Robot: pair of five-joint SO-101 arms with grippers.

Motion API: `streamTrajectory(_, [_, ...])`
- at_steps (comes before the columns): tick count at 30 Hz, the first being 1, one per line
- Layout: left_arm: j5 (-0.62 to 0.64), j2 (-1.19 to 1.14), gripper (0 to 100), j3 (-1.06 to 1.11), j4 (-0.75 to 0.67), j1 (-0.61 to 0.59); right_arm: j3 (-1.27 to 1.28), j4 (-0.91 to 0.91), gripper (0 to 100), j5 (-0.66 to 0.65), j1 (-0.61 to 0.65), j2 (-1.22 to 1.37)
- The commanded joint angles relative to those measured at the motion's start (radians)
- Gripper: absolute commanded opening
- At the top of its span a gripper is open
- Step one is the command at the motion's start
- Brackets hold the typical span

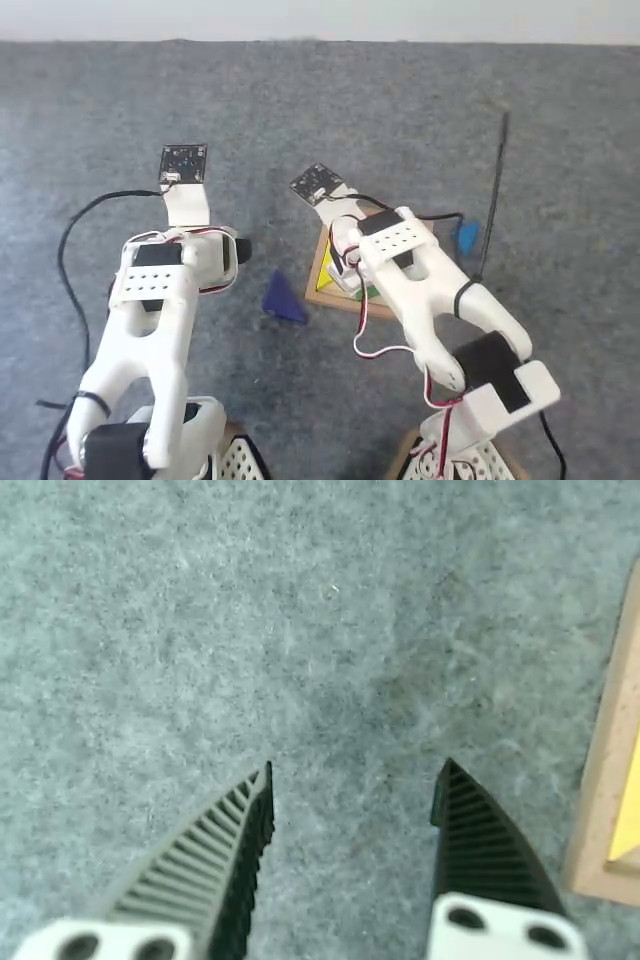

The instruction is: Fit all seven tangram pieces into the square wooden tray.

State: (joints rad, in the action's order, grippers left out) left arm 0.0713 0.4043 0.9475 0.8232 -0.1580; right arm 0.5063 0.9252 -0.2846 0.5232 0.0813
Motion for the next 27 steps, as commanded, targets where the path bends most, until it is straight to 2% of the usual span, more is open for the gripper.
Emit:
streamTrajectory(1, [0.009, 0.031, 26, -0.007, -0.015, -0.006, -0.038, -0.019, 29.6, -0.014, -0.018, -0.021])
streamTrajectory(13, [0.009, 0.031, 26, -0.005, -0.015, -0.006, 0.16, -0.024, 29.6, 0.032, -0.064, -0.421])
streamTrajectory(18, [0.009, 0.031, 26, -0.005, -0.015, -0.006, 0.387, -0.071, 29.6, -0.026, -0.203, -0.633])
streamTrajectory(22, [0.009, 0.029, 26, -0.005, -0.018, -0.005, 0.571, -0.165, 29.6, -0.071, -0.222, -0.661])
streamTrajectory(27, [0.009, 0.029, 26, -0.005, -0.015, -0.006, 0.549, -0.143, 29.6, -0.069, -0.226, -0.638])
